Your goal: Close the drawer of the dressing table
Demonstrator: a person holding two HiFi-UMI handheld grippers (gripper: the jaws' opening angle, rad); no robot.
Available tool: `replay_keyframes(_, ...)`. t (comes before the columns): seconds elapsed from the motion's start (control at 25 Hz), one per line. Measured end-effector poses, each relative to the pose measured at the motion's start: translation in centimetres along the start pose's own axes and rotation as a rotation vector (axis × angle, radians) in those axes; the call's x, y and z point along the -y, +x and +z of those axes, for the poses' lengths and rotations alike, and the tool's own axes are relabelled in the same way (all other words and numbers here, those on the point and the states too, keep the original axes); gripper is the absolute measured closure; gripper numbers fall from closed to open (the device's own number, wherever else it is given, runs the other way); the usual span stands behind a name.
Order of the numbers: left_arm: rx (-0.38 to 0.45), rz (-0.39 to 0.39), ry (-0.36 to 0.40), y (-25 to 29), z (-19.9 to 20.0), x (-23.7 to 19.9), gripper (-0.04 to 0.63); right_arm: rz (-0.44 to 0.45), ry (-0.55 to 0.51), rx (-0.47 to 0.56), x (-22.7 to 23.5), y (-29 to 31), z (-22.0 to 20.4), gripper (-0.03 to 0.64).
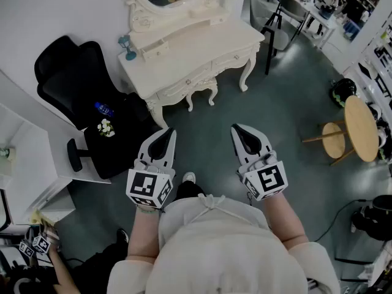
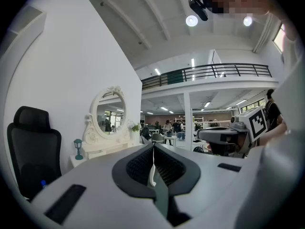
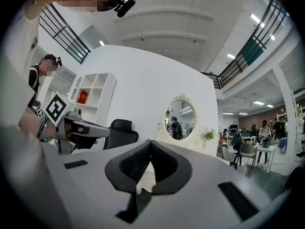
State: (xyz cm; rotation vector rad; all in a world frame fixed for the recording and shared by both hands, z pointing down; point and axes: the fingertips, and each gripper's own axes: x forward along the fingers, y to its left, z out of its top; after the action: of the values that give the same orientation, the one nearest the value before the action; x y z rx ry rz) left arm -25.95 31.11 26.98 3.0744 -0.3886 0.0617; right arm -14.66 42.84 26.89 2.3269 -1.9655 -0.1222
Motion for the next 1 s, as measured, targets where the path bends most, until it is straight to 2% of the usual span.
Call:
replay_keyframes(0.32, -0.008, -0.026, -0.009, 0.6, -0.4, 0.7, 0.577, -0.030, 0.006, -0.001, 0.7, -0.2, -0.5, 0.614)
replay_keyframes(0.56, -0.018, -0.044, -0.011, 1.6, -0.8, 1.7, 0.577, -0.014, 0.044, -0.003, 1.3, 0.1, -1.2, 0.612)
replay_keyframes(0.68, -0.025, -0.037, -0.038, 2.3, -1.1, 1.3, 0.575, -0.004, 0.055, -0.005, 1.7, 0.8, -1.6, 0.611)
replay_keyframes(0.72, -0.022, -0.029, -0.051, 2.7, -1.2, 0.9, 0.562, -0.001, 0.056, -0.007, 1.8, 1.2, -1.7, 0.611)
replay_keyframes(0.76, -0.017, -0.018, -0.064, 3.1, -1.2, 0.4, 0.457, 0.002, 0.057, -0.010, 2.1, 1.6, -1.9, 0.611)
replay_keyframes(0.8, -0.014, -0.007, -0.071, 3.5, -1.3, 0.0, 0.288, 0.005, 0.060, -0.012, 2.3, 2.1, -2.1, 0.611)
replay_keyframes(0.84, -0.016, 0.007, -0.070, 3.9, -1.5, -0.6, 0.263, 0.009, 0.065, -0.014, 2.6, 2.6, -2.3, 0.611)
replay_keyframes(1.0, -0.044, 0.054, -0.039, 6.2, -2.1, -3.3, 0.262, 0.024, 0.075, -0.028, 3.7, 5.7, -3.2, 0.611)
